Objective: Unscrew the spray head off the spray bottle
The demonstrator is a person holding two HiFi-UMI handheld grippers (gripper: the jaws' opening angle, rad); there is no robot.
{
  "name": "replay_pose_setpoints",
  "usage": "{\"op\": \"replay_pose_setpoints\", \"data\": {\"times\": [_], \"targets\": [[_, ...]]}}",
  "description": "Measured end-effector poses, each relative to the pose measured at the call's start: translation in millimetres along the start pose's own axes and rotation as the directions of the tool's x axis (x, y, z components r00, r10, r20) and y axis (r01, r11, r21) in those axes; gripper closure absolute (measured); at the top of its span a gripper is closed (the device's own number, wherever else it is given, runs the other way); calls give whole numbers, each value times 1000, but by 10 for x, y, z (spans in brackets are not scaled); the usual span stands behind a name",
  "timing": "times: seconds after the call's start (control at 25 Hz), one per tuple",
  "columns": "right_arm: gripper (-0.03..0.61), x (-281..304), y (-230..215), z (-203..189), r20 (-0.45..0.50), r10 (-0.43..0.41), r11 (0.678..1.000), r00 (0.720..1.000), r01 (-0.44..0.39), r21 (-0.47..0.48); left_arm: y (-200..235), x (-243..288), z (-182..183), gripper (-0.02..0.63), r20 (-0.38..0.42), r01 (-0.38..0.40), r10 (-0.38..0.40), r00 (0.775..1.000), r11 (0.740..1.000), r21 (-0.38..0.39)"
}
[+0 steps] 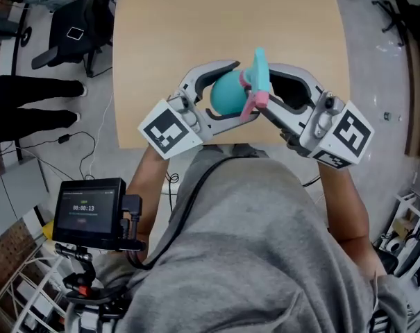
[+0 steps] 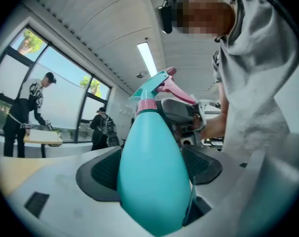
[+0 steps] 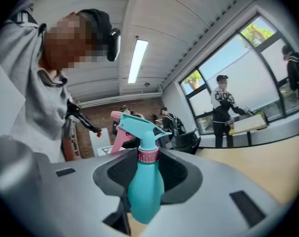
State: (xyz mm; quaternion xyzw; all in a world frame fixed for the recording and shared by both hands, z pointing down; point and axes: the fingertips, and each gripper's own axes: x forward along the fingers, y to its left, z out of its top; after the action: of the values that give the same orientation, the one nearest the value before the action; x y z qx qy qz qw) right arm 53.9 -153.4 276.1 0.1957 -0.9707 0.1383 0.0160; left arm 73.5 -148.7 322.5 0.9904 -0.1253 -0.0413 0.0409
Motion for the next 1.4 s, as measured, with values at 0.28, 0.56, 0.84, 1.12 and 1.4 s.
{"op": "replay_pose_setpoints", "data": {"times": [0.28,0.56,0.84,1.12,1.4], "targets": [[446,-156,498,287,45,468,873,883,-469,134,-639,-213,226,229,55,519,-522,851,820,-240],[373,-63,209,228,6,215,966,977,-211,-150,-210,4,-3,229,-54,181,-184,981,982,-60],[437,86,-119,-18,-9,-129,989,992,128,-79,151,96,-197,229,-144,-190,202,969,977,97],[445,0,115,135,18,91,996,996,-91,-10,-146,86,77,229,27,52,-50,998,996,-73],[446,-400,448,506,146,594,777,791,-611,153,-746,-226,498,235,196,621,-589,784,731,-284]]}}
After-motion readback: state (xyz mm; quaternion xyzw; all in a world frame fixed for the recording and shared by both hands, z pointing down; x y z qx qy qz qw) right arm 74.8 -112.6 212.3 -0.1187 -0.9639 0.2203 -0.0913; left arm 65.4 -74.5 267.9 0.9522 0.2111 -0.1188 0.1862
